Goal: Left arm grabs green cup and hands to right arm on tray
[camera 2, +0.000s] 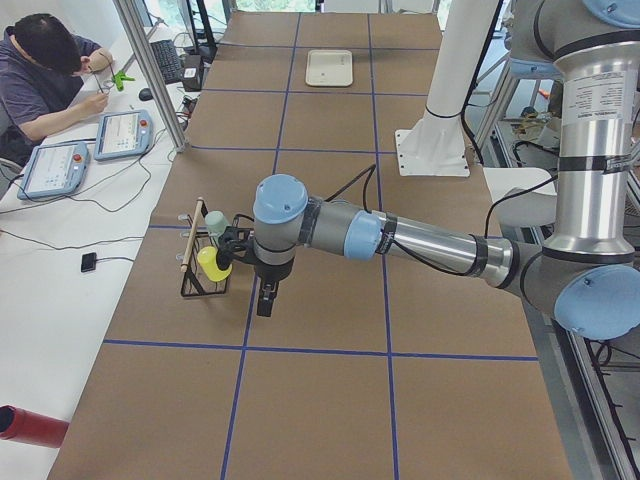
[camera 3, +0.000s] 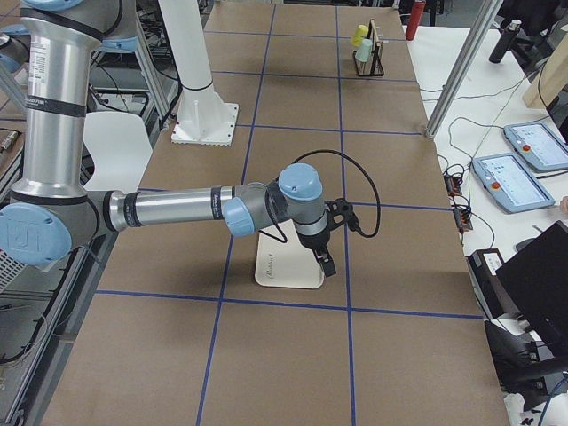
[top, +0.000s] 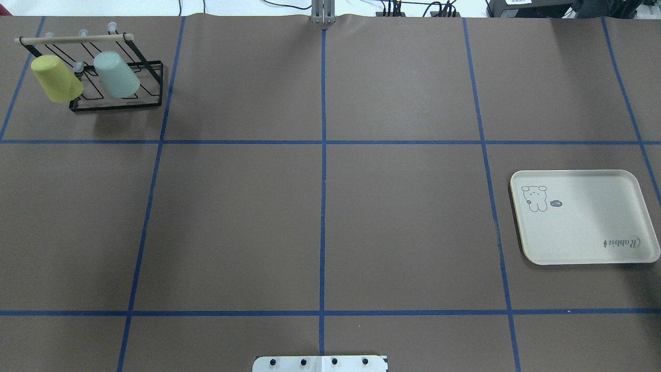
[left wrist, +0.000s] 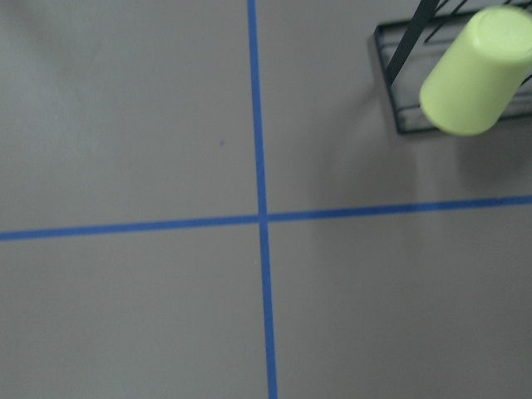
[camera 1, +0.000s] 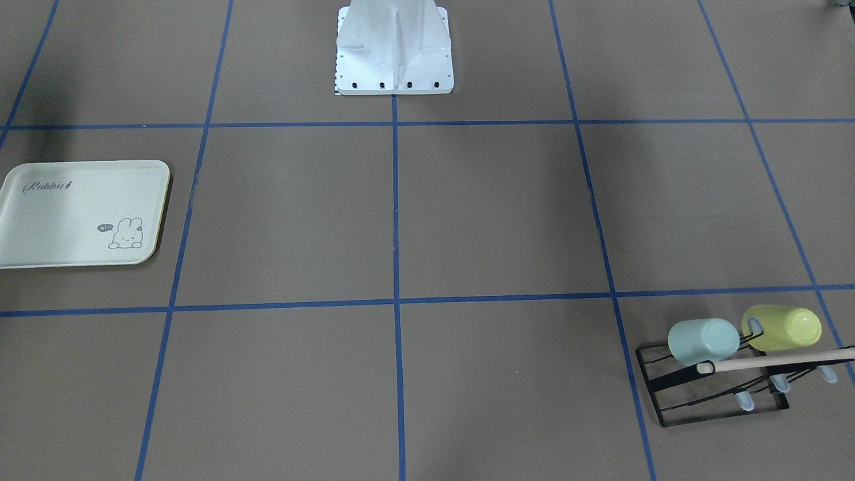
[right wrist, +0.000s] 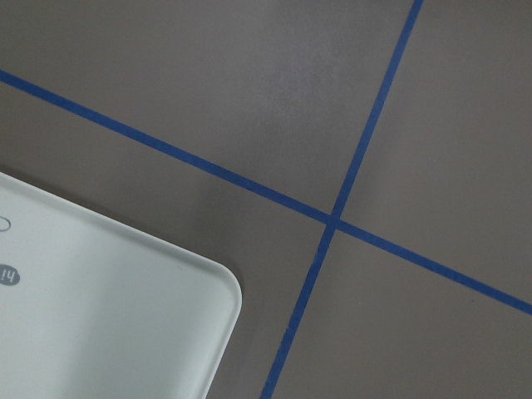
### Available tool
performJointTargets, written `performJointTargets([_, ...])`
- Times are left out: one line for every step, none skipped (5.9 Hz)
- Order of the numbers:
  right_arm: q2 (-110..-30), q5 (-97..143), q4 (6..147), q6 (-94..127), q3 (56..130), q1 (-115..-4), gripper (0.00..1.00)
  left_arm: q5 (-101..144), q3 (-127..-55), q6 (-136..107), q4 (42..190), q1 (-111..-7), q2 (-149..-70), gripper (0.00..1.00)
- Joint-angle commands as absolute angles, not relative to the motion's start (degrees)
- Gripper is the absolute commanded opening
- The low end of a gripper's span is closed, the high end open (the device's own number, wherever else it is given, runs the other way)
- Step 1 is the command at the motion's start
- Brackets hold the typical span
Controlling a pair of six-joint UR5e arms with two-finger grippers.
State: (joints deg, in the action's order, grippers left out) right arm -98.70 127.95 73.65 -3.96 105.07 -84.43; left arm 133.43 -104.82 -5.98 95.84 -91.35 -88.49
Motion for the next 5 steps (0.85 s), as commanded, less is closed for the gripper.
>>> performJointTargets([-98.4, 127.9, 73.2, -3.4, 104.9, -84.5, 1.00, 133.9, -94.6, -7.4, 107.0, -91.0, -96.9, 1.00])
performJointTargets([-98.2, 128.0, 73.2, -3.3, 105.1, -84.5, 1.00, 133.9, -93.7, -7.6, 107.8, -90.6, -99.3, 1.00])
performJointTargets([-98.0, 129.2, 73.2, -3.3, 105.4, -84.4, 1.00, 133.9, -94.5, -7.7, 109.1, -88.8, -100.4, 1.00])
performJointTargets([-97.4, 130.8, 73.2, -3.2, 105.1, -84.3, 1.00, 133.6, -93.5, -7.8, 113.8, -82.6, -103.4, 1.00])
performJointTargets([-97.3, 130.8, 73.2, -3.2, 105.0, -84.3, 1.00, 133.5, -91.2, -12.2, 114.2, -78.3, -108.9, 1.00])
